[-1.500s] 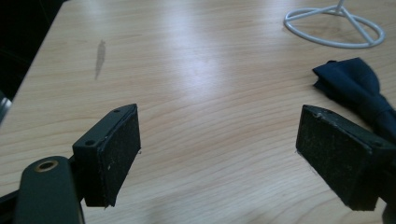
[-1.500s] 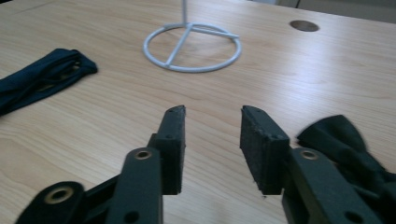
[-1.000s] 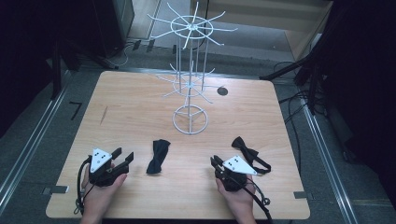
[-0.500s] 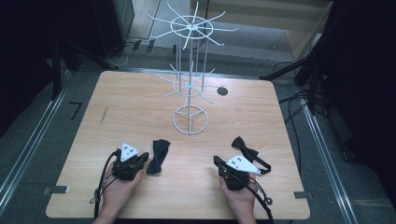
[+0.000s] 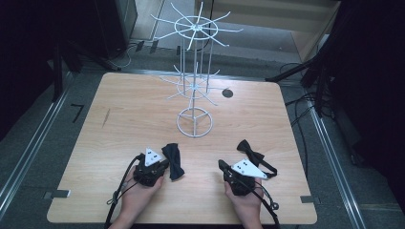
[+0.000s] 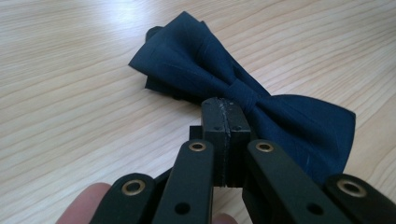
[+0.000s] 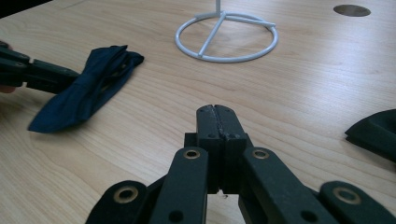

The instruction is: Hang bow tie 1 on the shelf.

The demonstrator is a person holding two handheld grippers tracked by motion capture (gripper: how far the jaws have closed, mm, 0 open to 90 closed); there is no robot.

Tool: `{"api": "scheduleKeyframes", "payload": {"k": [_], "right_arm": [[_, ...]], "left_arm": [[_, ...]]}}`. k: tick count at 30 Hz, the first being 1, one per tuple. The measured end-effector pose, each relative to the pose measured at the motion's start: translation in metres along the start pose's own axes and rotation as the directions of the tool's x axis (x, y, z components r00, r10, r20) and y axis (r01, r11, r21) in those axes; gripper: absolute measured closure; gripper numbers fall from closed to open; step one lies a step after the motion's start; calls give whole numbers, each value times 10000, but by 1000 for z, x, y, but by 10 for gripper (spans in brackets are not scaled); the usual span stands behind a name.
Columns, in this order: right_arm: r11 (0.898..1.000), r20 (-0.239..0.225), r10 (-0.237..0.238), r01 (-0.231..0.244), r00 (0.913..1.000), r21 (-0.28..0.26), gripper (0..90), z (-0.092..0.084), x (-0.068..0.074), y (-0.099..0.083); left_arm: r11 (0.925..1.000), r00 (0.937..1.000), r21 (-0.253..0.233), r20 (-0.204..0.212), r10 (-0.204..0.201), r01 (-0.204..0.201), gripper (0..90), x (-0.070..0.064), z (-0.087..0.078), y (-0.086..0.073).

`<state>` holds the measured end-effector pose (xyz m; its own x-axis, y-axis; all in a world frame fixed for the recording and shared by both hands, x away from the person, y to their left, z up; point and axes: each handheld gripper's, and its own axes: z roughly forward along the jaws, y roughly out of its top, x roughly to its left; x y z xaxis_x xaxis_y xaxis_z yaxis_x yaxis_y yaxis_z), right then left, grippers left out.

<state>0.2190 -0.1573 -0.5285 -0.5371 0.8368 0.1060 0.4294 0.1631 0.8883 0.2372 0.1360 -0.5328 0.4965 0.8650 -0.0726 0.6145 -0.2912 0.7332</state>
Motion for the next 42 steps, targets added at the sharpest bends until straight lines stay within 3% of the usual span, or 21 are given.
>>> {"api": "scheduleKeyframes", "payload": {"k": [8,9,12,15,18,19,20,21,24,26,28,31,35,40,42], "right_arm": [[9998,-470,-36,45,9989,191,870,4,5,0],[9997,-570,-61,75,9984,243,857,5,6,0],[9983,-832,-279,320,9961,478,822,9,11,3],[9965,-1092,-581,643,9923,538,771,16,23,9],[9959,-1308,-608,691,9895,592,753,20,28,12],[9944,-1483,-696,804,9865,680,728,26,34,14],[9934,-1505,-761,879,9857,732,715,28,37,15],[9928,-1535,-786,913,9850,776,704,30,40,16],[9908,-1558,-927,1065,9834,830,664,36,47,18],[9906,-1575,-915,1060,9833,864,652,39,48,19],[9896,-1651,-879,1050,9824,978,637,44,51,20],[9865,-1878,-830,1075,9787,1239,625,57,56,19],[9844,-1745,-982,1214,9797,1273,586,64,63,18],[9825,-1469,-1121,1318,9828,1315,515,73,73,17],[9815,-1551,-1045,1270,9824,1433,509,77,76,19]], "left_arm": [[9990,9978,-281,548,364,-349,900,-11,3,3],[9987,9982,-329,444,411,-397,900,-8,0,3],[9970,9996,-768,272,15,6,853,12,-15,-1],[9883,9988,-1449,-37,-480,469,674,38,-33,-10],[9729,9911,-1987,-370,-1281,1183,615,65,-51,-19],[9581,9840,-2421,-521,-1705,1532,561,81,-60,-24],[9581,9840,-2421,-521,-1705,1532,528,81,-60,-24],[9524,9809,-2569,-595,-1852,1643,503,88,-63,-26],[9499,9769,-2734,-1052,-1859,1513,460,105,-70,-34],[9464,9741,-2808,-1105,-1971,1596,449,114,-73,-39],[9443,9715,-2898,-1277,-1995,1558,437,120,-75,-42],[9315,9641,-3161,-1310,-2308,1800,436,127,-77,-46],[9199,9533,-3409,-1555,-2587,1940,438,131,-79,-48],[9257,9524,-3335,-1775,-2479,1787,420,134,-81,-49],[9238,9490,-3343,-1818,-2577,1868,411,136,-82,-49]]}}
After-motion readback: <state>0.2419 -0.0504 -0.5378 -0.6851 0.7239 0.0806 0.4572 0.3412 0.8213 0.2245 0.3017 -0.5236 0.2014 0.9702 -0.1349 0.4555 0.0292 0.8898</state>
